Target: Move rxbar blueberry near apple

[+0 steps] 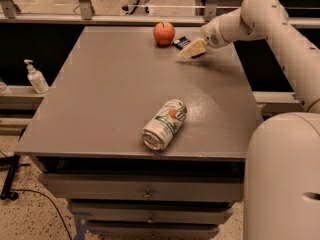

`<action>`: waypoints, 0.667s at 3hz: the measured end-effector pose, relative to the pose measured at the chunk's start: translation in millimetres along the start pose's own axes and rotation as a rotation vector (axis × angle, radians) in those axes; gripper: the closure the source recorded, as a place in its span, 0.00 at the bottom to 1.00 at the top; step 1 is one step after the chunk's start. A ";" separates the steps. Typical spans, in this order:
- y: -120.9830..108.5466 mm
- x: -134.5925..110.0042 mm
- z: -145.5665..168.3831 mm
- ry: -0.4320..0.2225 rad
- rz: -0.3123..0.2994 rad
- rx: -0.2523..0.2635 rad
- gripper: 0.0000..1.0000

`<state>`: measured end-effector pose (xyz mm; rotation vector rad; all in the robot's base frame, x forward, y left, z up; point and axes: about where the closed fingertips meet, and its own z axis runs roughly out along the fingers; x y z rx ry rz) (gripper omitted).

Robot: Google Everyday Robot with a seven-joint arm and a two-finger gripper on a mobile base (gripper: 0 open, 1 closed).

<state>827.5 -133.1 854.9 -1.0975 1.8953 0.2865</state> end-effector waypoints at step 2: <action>11.5 3.3 -38.7 -0.021 0.022 0.006 0.00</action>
Offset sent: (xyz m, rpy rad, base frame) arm -0.0848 -0.0477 0.0436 0.0759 -0.0236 -0.0462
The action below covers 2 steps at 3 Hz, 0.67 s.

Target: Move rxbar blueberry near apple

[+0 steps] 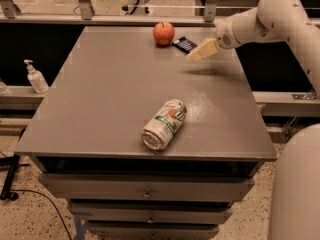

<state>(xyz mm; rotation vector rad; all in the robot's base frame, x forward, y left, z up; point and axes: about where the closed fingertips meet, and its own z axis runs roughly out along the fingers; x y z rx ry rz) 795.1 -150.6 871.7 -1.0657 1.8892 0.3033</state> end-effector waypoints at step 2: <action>22.1 18.4 -60.9 -0.042 0.031 0.025 0.00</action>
Offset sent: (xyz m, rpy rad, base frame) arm -0.0409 -0.0205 0.0231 0.0408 -0.0387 -0.0166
